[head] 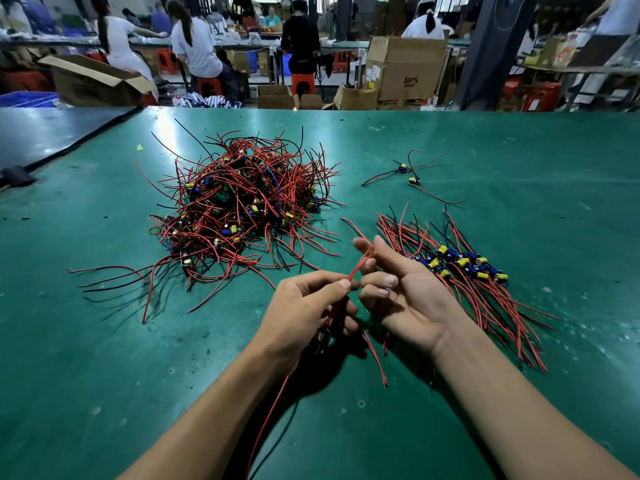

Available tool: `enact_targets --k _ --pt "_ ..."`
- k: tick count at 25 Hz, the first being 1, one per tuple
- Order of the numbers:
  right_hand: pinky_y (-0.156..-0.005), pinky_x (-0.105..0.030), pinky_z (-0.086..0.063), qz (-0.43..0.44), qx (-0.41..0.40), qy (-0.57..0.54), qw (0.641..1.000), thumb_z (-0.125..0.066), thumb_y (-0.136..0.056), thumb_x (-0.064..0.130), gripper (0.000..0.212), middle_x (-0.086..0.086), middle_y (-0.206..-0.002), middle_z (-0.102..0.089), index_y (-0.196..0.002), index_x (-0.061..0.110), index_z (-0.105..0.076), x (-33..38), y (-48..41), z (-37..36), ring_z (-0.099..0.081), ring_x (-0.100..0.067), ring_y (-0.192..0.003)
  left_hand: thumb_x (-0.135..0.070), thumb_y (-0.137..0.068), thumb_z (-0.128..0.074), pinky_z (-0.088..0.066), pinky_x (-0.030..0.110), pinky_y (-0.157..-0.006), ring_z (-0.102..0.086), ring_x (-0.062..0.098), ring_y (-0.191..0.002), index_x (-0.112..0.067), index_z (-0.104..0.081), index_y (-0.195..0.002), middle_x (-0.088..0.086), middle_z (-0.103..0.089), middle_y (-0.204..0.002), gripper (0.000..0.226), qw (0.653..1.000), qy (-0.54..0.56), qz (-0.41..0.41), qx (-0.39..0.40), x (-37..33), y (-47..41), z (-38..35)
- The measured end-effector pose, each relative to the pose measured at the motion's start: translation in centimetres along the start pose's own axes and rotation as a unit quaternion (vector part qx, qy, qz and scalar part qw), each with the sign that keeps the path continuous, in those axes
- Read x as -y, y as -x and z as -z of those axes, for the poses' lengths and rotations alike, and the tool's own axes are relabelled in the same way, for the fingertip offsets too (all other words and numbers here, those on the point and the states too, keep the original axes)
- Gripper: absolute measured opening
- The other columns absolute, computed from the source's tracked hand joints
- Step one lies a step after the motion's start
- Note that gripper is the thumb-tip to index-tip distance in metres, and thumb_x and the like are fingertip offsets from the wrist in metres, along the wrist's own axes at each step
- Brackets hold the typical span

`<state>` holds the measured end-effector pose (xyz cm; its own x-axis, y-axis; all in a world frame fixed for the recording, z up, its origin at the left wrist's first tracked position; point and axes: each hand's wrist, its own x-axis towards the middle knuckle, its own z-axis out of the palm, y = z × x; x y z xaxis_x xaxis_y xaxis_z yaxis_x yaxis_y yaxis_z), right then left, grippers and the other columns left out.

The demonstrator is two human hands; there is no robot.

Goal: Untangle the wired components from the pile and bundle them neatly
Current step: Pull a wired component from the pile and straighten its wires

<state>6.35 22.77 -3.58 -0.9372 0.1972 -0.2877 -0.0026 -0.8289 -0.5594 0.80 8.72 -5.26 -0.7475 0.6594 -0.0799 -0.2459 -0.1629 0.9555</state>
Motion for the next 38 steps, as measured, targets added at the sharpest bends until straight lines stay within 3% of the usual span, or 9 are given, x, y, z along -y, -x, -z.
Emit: enact_targets --k 2,6,11,15,21,25,29,34,38 --pt "-0.037 -0.015 -0.036 0.023 0.027 0.086 0.996 -0.069 -0.08 0.021 0.028 0.003 -0.064 -0.041 -0.105 0.01 -0.069 -0.7 0.0 0.1 -0.035 -0.001 -0.036 -0.007 -0.093 -0.06 -0.049 0.021 -0.044 -0.058 0.019 -0.042 -0.003 -0.069 -0.084 0.013 -0.062 -0.061 0.013 1.0 -0.01 0.0 -0.016 0.0 -0.1 -0.1" --pt "-0.038 -0.02 -0.045 0.063 0.031 0.216 0.974 -0.081 -0.069 0.019 0.017 -0.005 -0.062 -0.054 -0.085 0.016 -0.078 -1.7 0.3 0.3 -0.042 -0.005 -0.035 -0.009 -0.093 -0.058 -0.046 0.02 -0.041 -0.056 0.016 -0.04 -0.003 -0.064 -0.082 0.007 -0.06 -0.057 0.014 1.0 0.001 0.007 -0.001 -0.2 0.0 0.1" --pt "-0.038 -0.014 -0.028 0.212 -0.046 0.348 0.912 -0.085 -0.065 0.037 0.024 0.002 -0.053 -0.053 -0.075 0.017 -0.076 -1.1 -0.1 0.8 -0.036 -0.007 -0.038 -0.013 -0.09 -0.061 -0.046 0.02 -0.043 -0.055 0.016 -0.042 -0.007 -0.071 -0.078 0.006 -0.057 -0.057 0.018 0.999 0.024 0.028 0.03 -0.4 -0.1 0.5" --pt "-0.036 -0.016 -0.024 0.24 -0.068 0.252 0.935 -0.082 -0.07 0.026 0.022 0.009 -0.05 -0.047 -0.059 0.019 -0.065 -1.3 -0.6 0.6 -0.031 -0.006 -0.036 -0.013 -0.09 -0.062 -0.047 0.021 -0.045 -0.055 0.016 -0.043 -0.008 -0.075 -0.077 0.006 -0.058 -0.058 0.018 0.998 0.021 0.032 0.042 -0.4 -0.1 0.5" --pt "-0.038 -0.016 -0.025 0.253 -0.115 0.143 0.95 -0.071 -0.089 0.012 0.028 0.008 -0.051 -0.041 -0.069 0.017 -0.052 -1.1 -1.5 0.5 -0.028 -0.004 -0.033 -0.012 -0.09 -0.062 -0.047 0.021 -0.045 -0.055 0.017 -0.044 -0.004 -0.072 -0.082 0.008 -0.058 -0.058 0.015 0.998 0.012 0.031 0.048 -0.2 -0.1 0.3" --pt "-0.04 -0.019 -0.023 0.152 -0.1 0.096 0.979 -0.06 -0.098 0.029 0.029 0.007 -0.049 -0.033 -0.074 0.014 -0.053 -0.9 -1.3 0.0 -0.024 -0.004 -0.031 -0.01 -0.09 -0.061 -0.047 0.021 -0.045 -0.054 0.017 -0.044 0.0 -0.07 -0.088 0.009 -0.057 -0.059 0.013 0.998 0.018 0.029 0.053 -0.3 0.1 0.2" --pt "-0.034 -0.017 -0.018 0.027 -0.055 -0.067 0.996 -0.061 -0.083 0.019 0.023 0.002 -0.056 -0.037 -0.063 0.01 -0.053 0.3 -0.8 0.0 -0.025 -0.005 -0.028 -0.009 -0.09 -0.06 -0.047 0.021 -0.045 -0.055 0.016 -0.044 0.004 -0.068 -0.096 0.009 -0.059 -0.06 0.016 0.998 0.018 0.023 0.049 -0.2 0.1 0.1" --pt "-0.035 -0.017 -0.016 -0.006 -0.033 -0.066 0.997 -0.055 -0.086 0.015 0.024 -0.001 -0.056 -0.044 -0.063 0.01 -0.05 0.8 -0.4 0.2 -0.025 -0.006 -0.026 -0.009 -0.09 -0.061 -0.048 0.021 -0.046 -0.056 0.016 -0.045 -0.001 -0.071 -0.091 0.011 -0.061 -0.062 0.013 0.998 0.012 0.025 0.051 -0.3 0.3 0.0" --pt "-0.032 -0.013 -0.022 0.021 -0.071 -0.01 0.997 -0.06 -0.094 0.033 0.031 0.003 -0.064 -0.04 -0.072 0.01 -0.059 0.8 -0.4 0.3 -0.028 -0.002 -0.031 -0.011 -0.092 -0.06 -0.049 0.022 -0.045 -0.059 0.019 -0.048 0.009 -0.066 -0.1 0.015 -0.065 -0.07 0.022 0.999 0.018 0.034 0.021 -0.5 0.1 0.0"
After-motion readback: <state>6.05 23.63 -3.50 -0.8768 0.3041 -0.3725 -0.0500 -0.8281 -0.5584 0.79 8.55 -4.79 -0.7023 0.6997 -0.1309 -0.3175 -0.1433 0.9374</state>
